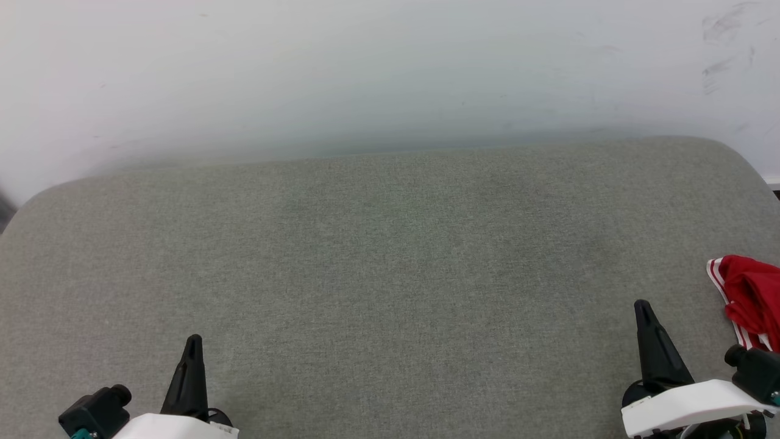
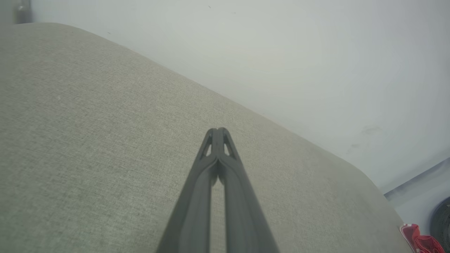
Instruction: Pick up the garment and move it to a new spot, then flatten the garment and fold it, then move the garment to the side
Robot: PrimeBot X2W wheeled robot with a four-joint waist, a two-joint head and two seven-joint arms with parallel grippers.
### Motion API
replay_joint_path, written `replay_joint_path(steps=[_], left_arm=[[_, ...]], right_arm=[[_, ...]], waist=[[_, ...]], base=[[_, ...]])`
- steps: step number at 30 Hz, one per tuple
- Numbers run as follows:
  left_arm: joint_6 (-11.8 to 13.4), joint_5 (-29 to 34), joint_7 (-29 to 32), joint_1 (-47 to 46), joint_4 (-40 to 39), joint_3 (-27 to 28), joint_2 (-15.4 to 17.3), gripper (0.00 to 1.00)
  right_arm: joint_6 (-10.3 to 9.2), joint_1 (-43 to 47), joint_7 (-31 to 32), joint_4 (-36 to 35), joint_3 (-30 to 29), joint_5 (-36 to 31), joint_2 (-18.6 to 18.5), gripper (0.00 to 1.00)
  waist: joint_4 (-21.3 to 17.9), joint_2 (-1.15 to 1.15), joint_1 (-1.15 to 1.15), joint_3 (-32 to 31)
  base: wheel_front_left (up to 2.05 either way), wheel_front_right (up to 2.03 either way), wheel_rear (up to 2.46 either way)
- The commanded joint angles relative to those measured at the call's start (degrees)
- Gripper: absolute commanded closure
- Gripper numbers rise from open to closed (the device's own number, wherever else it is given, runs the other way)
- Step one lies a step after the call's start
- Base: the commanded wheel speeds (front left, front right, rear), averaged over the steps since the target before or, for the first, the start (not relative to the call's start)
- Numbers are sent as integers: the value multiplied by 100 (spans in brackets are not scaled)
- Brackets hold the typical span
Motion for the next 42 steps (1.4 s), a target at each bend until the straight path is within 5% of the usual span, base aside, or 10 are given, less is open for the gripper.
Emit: replay_joint_path(steps=[1,42], left_arm=[[-15,-199,44,-168,-49,14,19,100],[-49,-3222,815,-680,364,40,29,100]], right_arm=[[1,-181,47,-56,-28,220,10,100],[0,-458,825,188,-289,3330,73,100]], waist=[[2,0,0,1],[51,0,0,28]], base=[[0,0,0],[0,0,0]])
